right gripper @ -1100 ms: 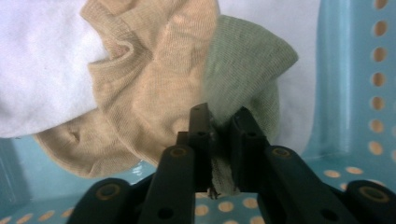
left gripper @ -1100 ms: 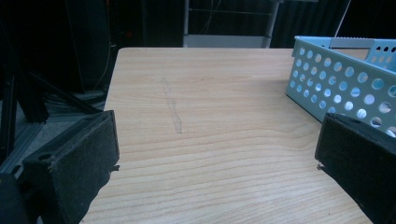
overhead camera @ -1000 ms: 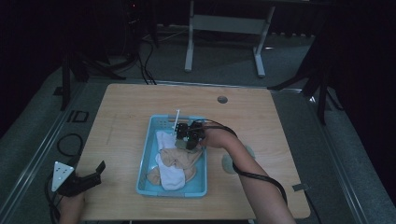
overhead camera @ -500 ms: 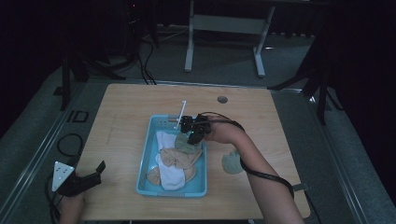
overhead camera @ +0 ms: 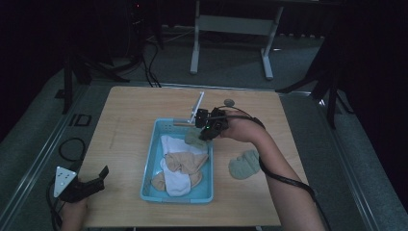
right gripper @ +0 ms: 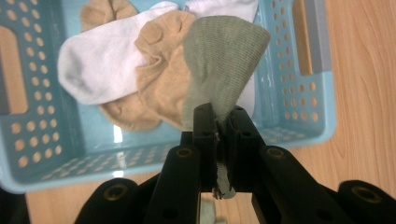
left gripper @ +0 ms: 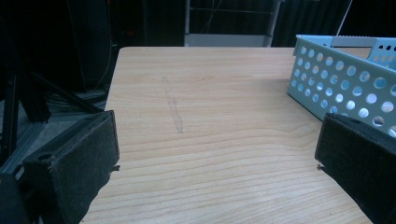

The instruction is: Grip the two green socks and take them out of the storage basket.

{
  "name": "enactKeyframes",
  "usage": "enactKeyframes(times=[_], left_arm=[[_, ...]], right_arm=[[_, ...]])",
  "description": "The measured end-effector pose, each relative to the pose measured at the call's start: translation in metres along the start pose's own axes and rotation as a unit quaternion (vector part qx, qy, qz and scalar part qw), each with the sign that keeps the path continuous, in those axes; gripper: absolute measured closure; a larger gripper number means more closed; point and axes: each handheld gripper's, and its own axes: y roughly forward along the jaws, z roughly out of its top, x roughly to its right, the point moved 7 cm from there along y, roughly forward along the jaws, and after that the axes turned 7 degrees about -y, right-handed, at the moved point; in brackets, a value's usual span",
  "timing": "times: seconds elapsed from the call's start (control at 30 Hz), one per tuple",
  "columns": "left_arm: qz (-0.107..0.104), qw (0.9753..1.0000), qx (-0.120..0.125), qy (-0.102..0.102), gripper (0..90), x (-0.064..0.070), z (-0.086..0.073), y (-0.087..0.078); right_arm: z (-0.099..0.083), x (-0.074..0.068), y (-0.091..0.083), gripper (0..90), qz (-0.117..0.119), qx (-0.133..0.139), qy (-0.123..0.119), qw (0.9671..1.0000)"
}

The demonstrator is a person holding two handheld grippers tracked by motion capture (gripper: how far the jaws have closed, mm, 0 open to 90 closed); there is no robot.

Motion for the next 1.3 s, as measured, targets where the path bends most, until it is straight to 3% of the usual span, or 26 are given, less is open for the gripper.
enactKeyframes(times=[0.33,0.7,0.9,1.17,1.3], left_arm=[[0.001,1.0,0.0,0.003,0.0,0.0,0.0,0.0],[0.002,1.0,-0.002,0.004,0.0,0.0,0.0,0.0],[0.002,1.0,-0.003,0.004,0.0,0.0,0.0,0.0],[0.001,1.0,-0.002,0.005,0.0,0.0,0.0,0.0],[0.001,1.0,-0.003,0.005,0.0,0.0,0.0,0.0]], right_arm=[[-0.026,0.011,-0.028,83.7,-0.027,0.002,0.026,0.9993],[-0.063,0.019,-0.039,83.6,-0.037,0.0,0.061,0.9974],[-0.089,0.025,-0.028,83.6,-0.035,-0.002,0.09,0.9953],[-0.116,0.029,0.006,83.6,-0.024,-0.016,0.121,0.9923],[-0.13,0.029,0.031,83.6,-0.019,-0.024,0.136,0.9903]])
